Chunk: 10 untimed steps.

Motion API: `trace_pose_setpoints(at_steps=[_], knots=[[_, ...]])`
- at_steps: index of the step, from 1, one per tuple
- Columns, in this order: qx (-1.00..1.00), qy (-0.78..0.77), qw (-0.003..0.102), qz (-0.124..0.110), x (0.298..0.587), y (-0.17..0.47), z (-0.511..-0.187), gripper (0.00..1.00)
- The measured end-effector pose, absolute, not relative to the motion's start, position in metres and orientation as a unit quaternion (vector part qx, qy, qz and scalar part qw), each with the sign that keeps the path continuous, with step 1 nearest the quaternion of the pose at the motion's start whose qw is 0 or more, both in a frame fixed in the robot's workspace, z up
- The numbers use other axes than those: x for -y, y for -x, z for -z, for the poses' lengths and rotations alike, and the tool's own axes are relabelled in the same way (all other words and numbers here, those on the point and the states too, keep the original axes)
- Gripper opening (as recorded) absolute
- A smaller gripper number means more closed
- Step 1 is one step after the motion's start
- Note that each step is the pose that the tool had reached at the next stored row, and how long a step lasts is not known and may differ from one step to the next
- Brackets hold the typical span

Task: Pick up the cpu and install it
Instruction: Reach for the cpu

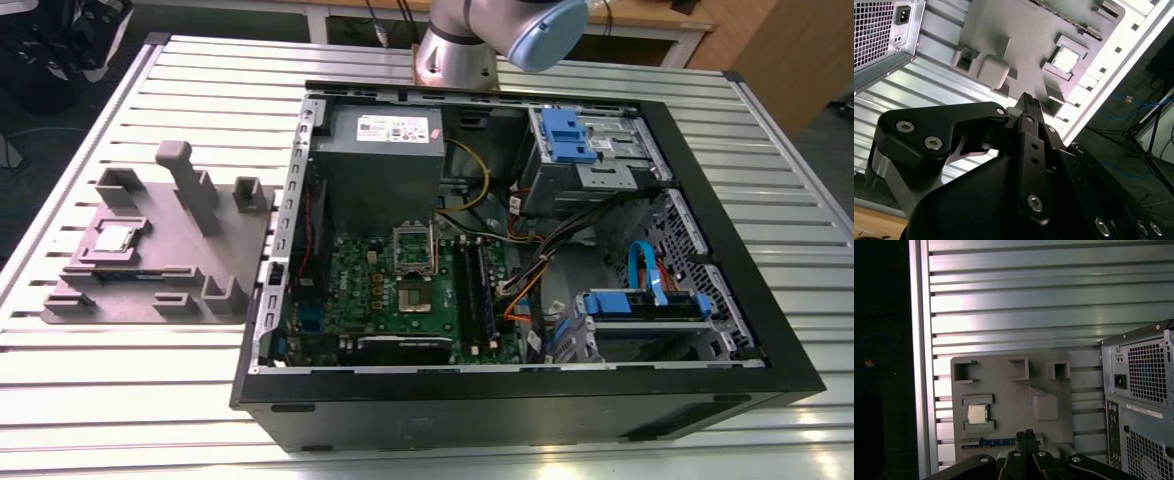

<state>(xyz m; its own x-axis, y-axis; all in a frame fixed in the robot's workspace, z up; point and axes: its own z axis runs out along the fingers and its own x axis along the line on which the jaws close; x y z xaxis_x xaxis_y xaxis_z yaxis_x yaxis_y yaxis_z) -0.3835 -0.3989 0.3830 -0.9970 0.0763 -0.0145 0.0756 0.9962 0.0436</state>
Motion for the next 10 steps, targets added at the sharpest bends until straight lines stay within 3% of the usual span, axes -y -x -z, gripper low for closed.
trace_pose_setpoints(at_steps=[10], knots=[[-0.999, -0.038, 0.008, -0.022, 0.3989, 0.3901, -0.3826, 0.10]])
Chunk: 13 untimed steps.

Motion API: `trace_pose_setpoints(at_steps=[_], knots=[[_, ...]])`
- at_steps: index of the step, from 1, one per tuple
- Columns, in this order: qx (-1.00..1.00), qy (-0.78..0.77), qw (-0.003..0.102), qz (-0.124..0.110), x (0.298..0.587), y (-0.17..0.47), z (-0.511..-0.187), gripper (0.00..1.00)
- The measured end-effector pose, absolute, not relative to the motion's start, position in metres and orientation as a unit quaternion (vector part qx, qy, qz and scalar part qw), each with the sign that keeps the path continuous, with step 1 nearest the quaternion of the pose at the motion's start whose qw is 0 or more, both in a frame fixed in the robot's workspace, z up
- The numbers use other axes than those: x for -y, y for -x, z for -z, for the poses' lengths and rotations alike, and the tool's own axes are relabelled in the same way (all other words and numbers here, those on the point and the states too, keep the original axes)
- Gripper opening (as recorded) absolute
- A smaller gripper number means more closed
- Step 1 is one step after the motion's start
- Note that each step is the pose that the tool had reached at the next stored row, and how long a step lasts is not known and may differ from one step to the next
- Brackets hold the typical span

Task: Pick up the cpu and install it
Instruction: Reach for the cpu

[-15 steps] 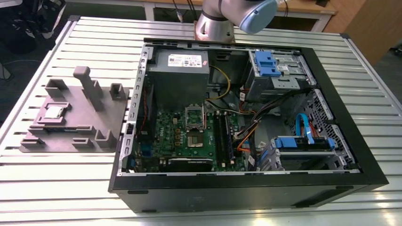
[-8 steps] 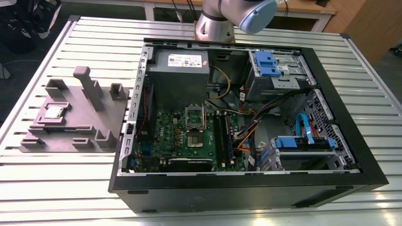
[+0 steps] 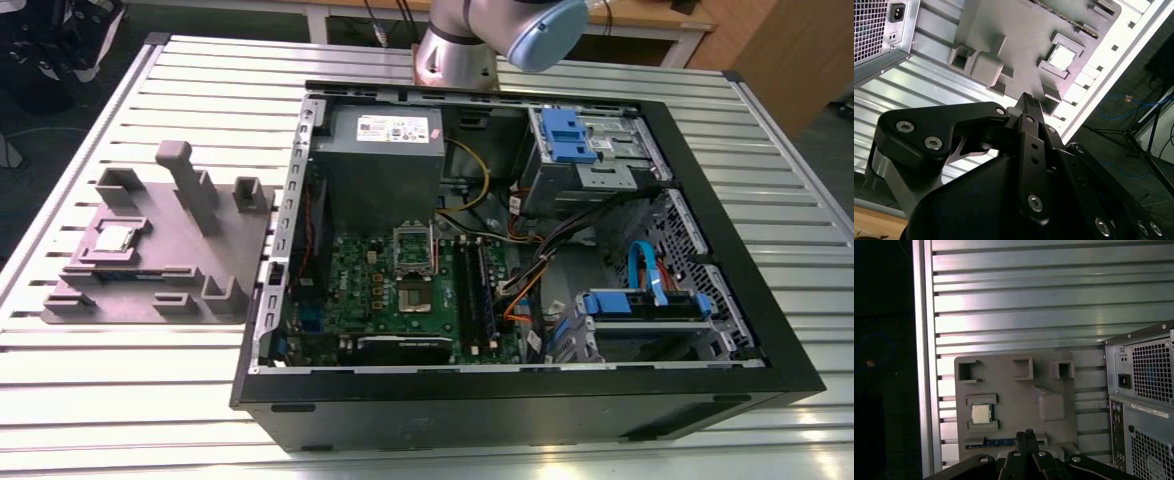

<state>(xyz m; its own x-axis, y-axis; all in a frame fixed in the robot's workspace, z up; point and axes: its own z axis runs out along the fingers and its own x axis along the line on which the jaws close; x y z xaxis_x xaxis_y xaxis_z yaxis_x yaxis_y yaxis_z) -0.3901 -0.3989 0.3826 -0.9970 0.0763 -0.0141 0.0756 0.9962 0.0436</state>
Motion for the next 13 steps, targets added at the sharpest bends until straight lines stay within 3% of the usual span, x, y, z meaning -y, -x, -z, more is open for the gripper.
trace_pose_setpoints(at_steps=[13], knots=[[-0.999, -0.038, 0.007, -0.021, 0.3990, 0.3963, -0.3821, 0.10]])
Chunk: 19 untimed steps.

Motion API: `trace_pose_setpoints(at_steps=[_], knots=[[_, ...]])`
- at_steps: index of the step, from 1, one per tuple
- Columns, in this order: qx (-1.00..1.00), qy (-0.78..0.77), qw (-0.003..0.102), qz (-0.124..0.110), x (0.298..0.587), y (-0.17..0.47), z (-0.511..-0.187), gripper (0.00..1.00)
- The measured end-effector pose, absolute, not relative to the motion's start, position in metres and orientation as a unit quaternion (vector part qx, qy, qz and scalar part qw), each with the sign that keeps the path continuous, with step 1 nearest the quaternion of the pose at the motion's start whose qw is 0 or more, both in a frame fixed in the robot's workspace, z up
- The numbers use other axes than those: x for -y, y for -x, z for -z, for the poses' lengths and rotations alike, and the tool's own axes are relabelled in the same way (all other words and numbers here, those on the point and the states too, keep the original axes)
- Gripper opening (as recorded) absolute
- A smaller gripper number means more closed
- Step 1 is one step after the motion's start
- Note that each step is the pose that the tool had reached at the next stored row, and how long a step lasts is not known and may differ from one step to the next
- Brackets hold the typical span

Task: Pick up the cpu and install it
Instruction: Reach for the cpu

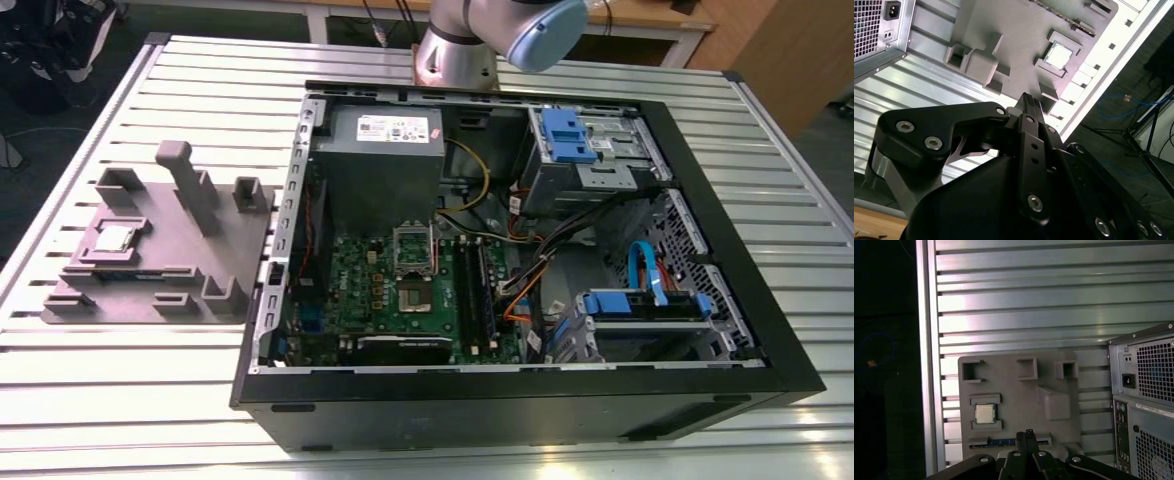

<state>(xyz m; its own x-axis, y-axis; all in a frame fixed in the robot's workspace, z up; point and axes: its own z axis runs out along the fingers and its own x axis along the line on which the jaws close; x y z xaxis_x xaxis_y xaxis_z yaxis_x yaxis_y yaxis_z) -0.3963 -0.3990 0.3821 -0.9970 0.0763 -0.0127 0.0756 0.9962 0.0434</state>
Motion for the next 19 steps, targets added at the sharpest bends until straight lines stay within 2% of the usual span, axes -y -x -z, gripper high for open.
trace_pose_setpoints(at_steps=[19], knots=[[-0.999, -0.038, 0.007, -0.021, 0.399, 0.409, -0.382, 0.10]])
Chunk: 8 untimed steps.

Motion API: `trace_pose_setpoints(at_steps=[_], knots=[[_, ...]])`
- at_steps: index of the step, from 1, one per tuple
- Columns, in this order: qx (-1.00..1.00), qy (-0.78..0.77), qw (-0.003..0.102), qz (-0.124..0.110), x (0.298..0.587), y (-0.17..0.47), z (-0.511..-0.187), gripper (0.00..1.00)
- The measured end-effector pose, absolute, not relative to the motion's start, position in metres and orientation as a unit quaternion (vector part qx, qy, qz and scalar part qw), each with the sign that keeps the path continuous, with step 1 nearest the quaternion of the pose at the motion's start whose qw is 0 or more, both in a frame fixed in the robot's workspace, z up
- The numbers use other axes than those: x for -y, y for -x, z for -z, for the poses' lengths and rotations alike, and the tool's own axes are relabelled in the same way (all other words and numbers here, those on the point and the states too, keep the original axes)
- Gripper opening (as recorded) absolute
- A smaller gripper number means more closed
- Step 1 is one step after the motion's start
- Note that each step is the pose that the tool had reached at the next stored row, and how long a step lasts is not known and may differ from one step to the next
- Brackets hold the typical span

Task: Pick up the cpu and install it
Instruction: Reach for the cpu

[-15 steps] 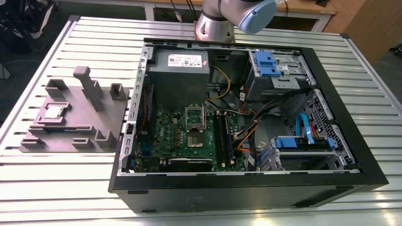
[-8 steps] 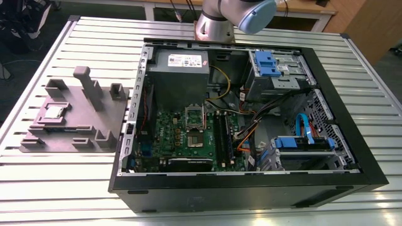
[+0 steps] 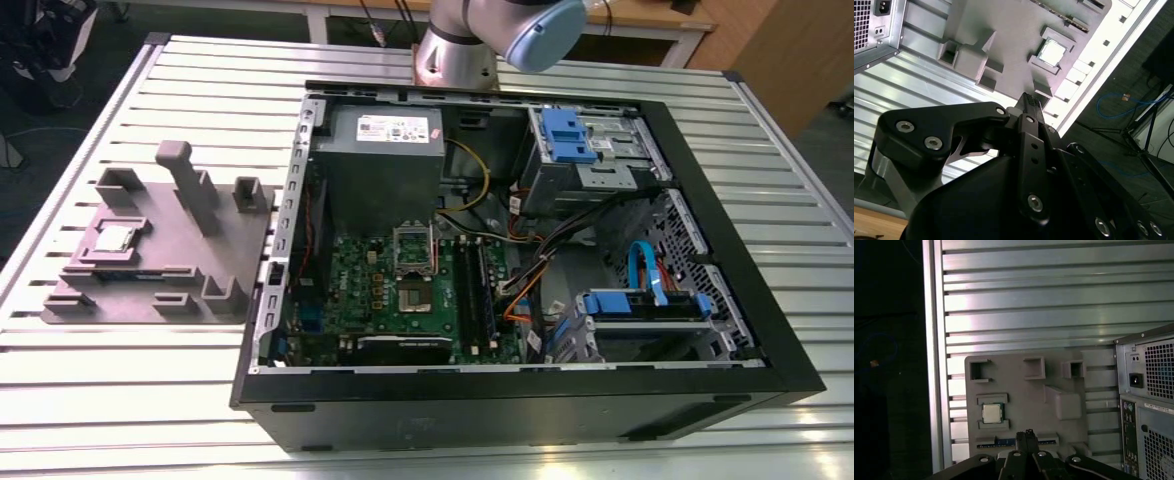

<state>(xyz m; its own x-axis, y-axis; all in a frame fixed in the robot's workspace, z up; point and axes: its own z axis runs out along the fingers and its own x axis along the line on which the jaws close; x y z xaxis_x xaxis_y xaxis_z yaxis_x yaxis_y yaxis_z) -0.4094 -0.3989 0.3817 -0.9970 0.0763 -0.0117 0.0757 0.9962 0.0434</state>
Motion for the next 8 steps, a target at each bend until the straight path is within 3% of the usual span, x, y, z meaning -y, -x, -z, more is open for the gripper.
trace_pose_setpoints(at_steps=[8], knots=[[-0.999, -0.038, 0.007, -0.021, 0.399, 0.423, -0.382, 0.10]])
